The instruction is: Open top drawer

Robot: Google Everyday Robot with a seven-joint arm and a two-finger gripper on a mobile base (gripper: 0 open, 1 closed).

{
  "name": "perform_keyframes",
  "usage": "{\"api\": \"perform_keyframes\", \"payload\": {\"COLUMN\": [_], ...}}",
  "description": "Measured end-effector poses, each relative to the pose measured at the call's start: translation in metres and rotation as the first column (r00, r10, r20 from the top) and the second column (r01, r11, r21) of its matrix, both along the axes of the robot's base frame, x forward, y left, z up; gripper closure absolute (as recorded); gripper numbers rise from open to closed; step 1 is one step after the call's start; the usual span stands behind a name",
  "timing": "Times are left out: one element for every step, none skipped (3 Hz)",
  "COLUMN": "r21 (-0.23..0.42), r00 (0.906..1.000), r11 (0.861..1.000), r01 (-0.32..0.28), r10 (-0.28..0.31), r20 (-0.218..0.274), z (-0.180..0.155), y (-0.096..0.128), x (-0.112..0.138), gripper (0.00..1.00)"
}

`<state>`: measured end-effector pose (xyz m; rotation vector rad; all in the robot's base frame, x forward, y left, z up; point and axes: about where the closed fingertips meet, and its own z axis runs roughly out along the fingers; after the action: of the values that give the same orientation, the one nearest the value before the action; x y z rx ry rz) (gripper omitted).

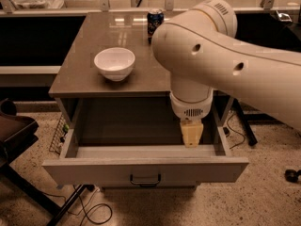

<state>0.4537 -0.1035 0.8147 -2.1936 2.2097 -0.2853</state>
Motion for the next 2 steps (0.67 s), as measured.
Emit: {"api": "perform_keyframes", "payload": {"r21": [0.000,0.001], "r00": [1.0000,1.0000], "r11": [1.000,1.000], "r01": [0.000,-0.001], "r10": [0.000,0.001], "r20": [0.002,0.004], "z": [0.0004,0.0007], "y": [0.0001,0.0002], "x": [-0.0001,-0.0002], "gripper": [0.61,0.83]}}
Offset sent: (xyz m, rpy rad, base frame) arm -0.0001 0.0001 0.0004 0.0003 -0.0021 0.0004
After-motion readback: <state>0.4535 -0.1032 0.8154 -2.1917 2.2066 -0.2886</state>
